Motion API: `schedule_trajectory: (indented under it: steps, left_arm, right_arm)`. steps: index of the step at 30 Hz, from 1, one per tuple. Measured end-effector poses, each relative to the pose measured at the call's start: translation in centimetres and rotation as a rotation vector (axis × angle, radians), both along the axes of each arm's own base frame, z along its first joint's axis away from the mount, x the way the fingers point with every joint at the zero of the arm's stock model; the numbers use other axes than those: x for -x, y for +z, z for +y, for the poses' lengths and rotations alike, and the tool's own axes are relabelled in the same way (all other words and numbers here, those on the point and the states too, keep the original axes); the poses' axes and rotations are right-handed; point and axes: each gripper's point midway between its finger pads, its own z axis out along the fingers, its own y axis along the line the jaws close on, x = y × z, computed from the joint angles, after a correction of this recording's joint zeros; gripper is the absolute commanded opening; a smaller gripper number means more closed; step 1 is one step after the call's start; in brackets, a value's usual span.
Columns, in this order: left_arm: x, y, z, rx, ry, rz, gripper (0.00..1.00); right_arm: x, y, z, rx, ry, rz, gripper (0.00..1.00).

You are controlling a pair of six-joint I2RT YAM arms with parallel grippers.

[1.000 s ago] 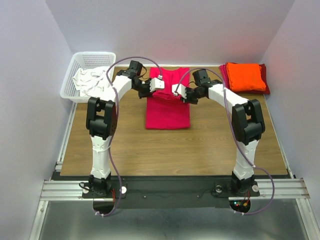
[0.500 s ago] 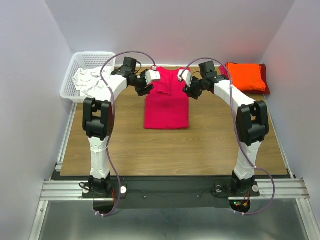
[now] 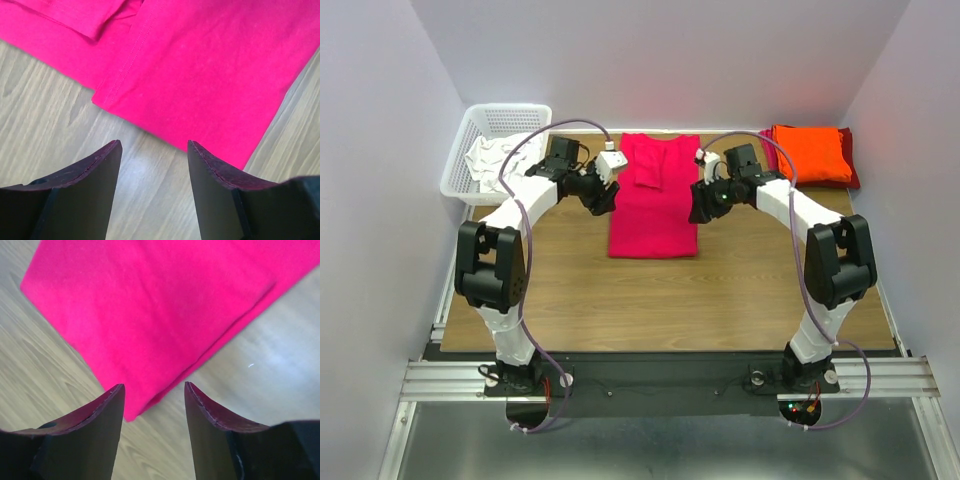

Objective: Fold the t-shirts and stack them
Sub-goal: Fold the tshirt

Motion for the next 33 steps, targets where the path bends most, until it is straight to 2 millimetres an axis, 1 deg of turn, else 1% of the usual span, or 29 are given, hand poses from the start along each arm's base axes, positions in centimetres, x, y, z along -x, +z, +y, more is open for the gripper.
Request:
schedule_trajectory:
  steps: [3, 5, 7, 10, 13, 14, 16, 17, 18, 19, 20, 21, 22, 24, 28, 31, 33]
  left_arm:
    - [-0.4, 0.4, -0.2, 0.026, 0.04, 0.014, 0.68]
    - [-1.0, 1.0, -0.4, 0.045, 0.068, 0.014, 0.69]
    - [-1.7, 1.5, -0.6, 0.064, 0.091, 0.01, 0.69]
    - [-3.2, 2.1, -1.0, 0.09, 0.124, 0.0, 0.69]
    - [-5.3, 1.9, -1.4, 0.11, 0.16, -0.001, 0.72]
    - [-5.9, 1.5, -1.6, 0.117, 0.174, 0.005, 0.72]
    - [-6.6, 0.7, -1.8, 0.131, 0.202, 0.029, 0.72]
    - [-7.0, 0.1, -1.8, 0.136, 0.225, 0.049, 0.69]
    - [-7.2, -0.2, -1.8, 0.139, 0.234, 0.055, 0.67]
    - [-7.5, -0.6, -1.9, 0.142, 0.252, 0.068, 0.65]
    - [-7.9, -1.0, -2.0, 0.146, 0.265, 0.077, 0.63]
    - [-8.3, -1.2, -2.1, 0.152, 0.277, 0.085, 0.61]
    - [-8.6, -1.4, -2.2, 0.161, 0.29, 0.093, 0.58]
    - [-8.8, -1.8, -2.3, 0.166, 0.304, 0.103, 0.56]
    - [-8.8, -2.2, -2.5, 0.167, 0.326, 0.122, 0.55]
    - [-8.8, -2.2, -2.7, 0.172, 0.323, 0.117, 0.57]
    - [-8.2, -2.7, -2.6, 0.171, 0.319, 0.124, 0.59]
  right_arm:
    - [1.3, -1.8, -0.1, -0.02, -0.063, 0.096, 0.6]
    - [2.0, -2.8, -0.1, -0.03, -0.104, 0.153, 0.61]
    - [2.5, -3.4, -0.1, -0.04, -0.135, 0.19, 0.6]
    - [2.9, -4.0, 0.0, -0.052, -0.166, 0.233, 0.56]
    - [3.2, -4.7, 0.3, -0.072, -0.189, 0.274, 0.51]
    - [3.4, -4.9, 0.3, -0.078, -0.194, 0.285, 0.47]
    - [3.9, -5.5, 0.4, -0.087, -0.204, 0.317, 0.39]
    - [4.1, -5.8, 0.4, -0.088, -0.204, 0.328, 0.3]
    - [4.5, -6.3, 0.4, -0.089, -0.209, 0.348, 0.24]
    - [4.8, -6.7, 0.4, -0.087, -0.21, 0.364, 0.13]
    - [5.1, -7.1, 0.4, -0.087, -0.215, 0.38, 0.05]
    - [5.3, -7.3, 0.4, -0.088, -0.219, 0.39, 0.01]
    - [5.7, -7.6, 0.3, -0.086, -0.223, 0.405, 0.01]
    - [6.2, -8.2, 0.0, -0.077, -0.228, 0.418, 0.01]
    - [7.0, -9.3, -0.7, -0.058, -0.242, 0.435, 0.01]
    - [7.3, -9.3, -1.2, -0.05, -0.24, 0.424, 0.01]
    - [7.4, -9.2, -1.2, -0.045, -0.23, 0.416, 0.01]
